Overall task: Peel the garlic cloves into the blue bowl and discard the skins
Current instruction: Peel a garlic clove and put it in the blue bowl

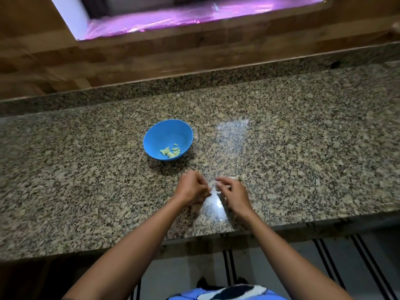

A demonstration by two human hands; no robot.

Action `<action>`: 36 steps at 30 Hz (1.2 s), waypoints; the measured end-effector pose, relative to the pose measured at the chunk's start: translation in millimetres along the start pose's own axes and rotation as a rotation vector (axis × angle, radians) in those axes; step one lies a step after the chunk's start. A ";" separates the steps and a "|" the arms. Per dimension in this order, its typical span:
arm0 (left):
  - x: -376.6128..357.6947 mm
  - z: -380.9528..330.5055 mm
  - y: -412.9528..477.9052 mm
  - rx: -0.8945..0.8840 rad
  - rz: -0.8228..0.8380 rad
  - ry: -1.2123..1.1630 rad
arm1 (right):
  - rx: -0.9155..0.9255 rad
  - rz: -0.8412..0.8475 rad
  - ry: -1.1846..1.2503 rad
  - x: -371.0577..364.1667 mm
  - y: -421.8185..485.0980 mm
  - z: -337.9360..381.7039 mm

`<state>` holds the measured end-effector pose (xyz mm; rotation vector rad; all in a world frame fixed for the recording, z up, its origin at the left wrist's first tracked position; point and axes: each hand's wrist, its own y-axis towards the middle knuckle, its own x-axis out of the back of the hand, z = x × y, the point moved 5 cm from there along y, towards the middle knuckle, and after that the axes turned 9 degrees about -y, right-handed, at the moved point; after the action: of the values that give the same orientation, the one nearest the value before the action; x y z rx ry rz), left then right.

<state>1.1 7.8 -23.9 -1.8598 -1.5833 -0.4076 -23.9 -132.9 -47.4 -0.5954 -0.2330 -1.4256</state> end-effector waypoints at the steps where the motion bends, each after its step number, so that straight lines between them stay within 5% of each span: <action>1: 5.0 0.5 -1.0 0.023 -0.006 -0.148 | 0.049 0.062 0.018 -1.0 3.3 6.9; 5: 17.2 6.2 -11.6 0.084 -0.051 -0.619 | 0.075 0.333 0.166 1.5 12.1 26.0; 10: 18.6 -1.0 -14.9 0.000 0.031 -0.659 | 0.135 0.424 0.035 -1.4 23.9 31.2; 16: 23.8 -14.6 -12.7 -0.471 0.048 0.355 | 0.307 0.209 -0.295 4.2 26.7 46.3; 19: 25.1 -10.8 -11.1 -0.339 0.078 0.095 | 0.479 0.102 -0.435 3.5 23.4 49.3; 25: 11.1 15.0 -16.6 0.263 0.390 -0.913 | 0.719 0.043 -0.630 7.5 16.6 58.8; 28: 19.2 11.9 -8.6 -0.108 0.165 -0.357 | 0.401 0.151 -0.334 4.7 23.9 54.2; 30: 25.1 4.2 -10.9 -0.512 -0.048 0.060 | 0.035 0.403 0.156 -2.8 21.9 42.2; 32: 24.5 4.2 -14.6 -0.836 -0.092 0.293 | -0.215 0.652 0.472 -13.9 9.8 31.8; 34: 20.8 7.3 -15.1 -0.890 -0.084 0.343 | -0.255 0.690 0.554 -17.6 2.7 27.2; 36: 22.3 7.4 -13.7 -0.555 -0.021 0.024 | -0.010 0.468 0.275 -11.5 6.6 31.4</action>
<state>-8.3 30.2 -11.8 -2.2252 -1.5797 -0.9525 -13.1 -106.6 -28.5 -0.4200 0.1273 -1.0373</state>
